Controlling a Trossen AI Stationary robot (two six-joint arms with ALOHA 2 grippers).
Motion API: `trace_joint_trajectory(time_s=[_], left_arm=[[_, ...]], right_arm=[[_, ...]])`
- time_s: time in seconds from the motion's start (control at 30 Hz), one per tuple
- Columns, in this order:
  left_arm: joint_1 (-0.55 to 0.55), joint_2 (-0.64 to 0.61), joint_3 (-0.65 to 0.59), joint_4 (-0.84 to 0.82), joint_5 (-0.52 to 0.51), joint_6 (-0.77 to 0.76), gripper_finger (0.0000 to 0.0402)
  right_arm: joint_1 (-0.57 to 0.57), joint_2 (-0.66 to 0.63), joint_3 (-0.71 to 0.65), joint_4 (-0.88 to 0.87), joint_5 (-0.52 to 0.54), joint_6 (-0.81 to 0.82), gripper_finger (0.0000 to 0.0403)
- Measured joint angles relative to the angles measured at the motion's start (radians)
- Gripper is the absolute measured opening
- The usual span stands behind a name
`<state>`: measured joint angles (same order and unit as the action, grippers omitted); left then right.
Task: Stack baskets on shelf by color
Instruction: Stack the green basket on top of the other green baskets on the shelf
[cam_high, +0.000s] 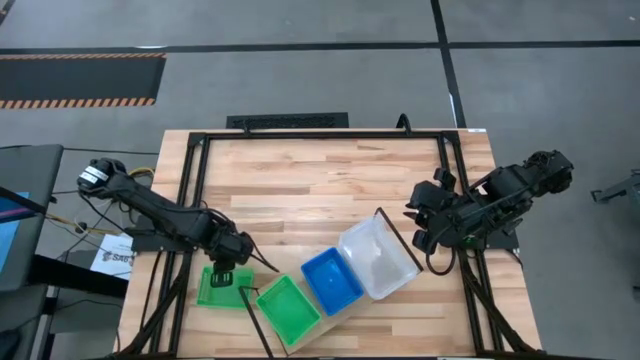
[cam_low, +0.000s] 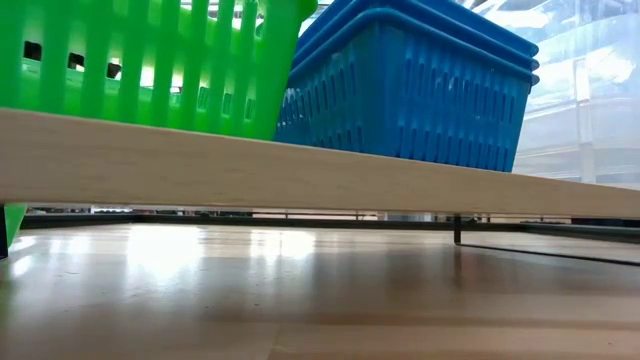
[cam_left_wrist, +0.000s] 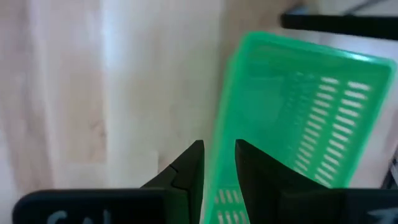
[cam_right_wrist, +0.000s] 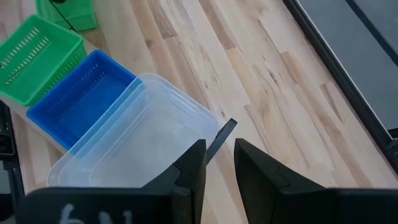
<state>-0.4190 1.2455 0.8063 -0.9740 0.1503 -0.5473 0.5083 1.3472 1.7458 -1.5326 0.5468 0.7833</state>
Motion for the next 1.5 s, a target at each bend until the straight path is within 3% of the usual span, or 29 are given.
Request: trace_joint_trajectory(time_s=[0.23,0.5,0.67,0.8,1.07,1.5], left_arm=[[0.000,0.000,-0.083,0.052,0.079,0.024,0.0077],[0.000,0.000,-0.151,0.109,0.081,0.001,0.0073],[0.000,0.000,-0.153,0.097,0.079,-0.021,0.0012],[0.000,0.000,-0.147,0.075,0.072,-0.039,0.0002],[0.012,-0.002,0.023,-0.209,-0.047,0.028,0.0001],[0.162,-0.002,0.411,-0.489,-0.287,0.167,0.0000]], right_arm=[[0.000,0.000,0.000,0.000,0.000,0.003,0.0106],[0.000,0.000,0.000,0.000,0.000,0.005,0.0106],[0.000,0.000,0.000,0.000,0.000,0.005,0.0106],[0.000,0.000,0.000,0.000,0.000,0.005,0.0106],[0.000,0.000,0.000,0.000,0.000,0.005,0.0106],[0.000,0.000,0.000,0.001,0.002,0.004,0.0106]])
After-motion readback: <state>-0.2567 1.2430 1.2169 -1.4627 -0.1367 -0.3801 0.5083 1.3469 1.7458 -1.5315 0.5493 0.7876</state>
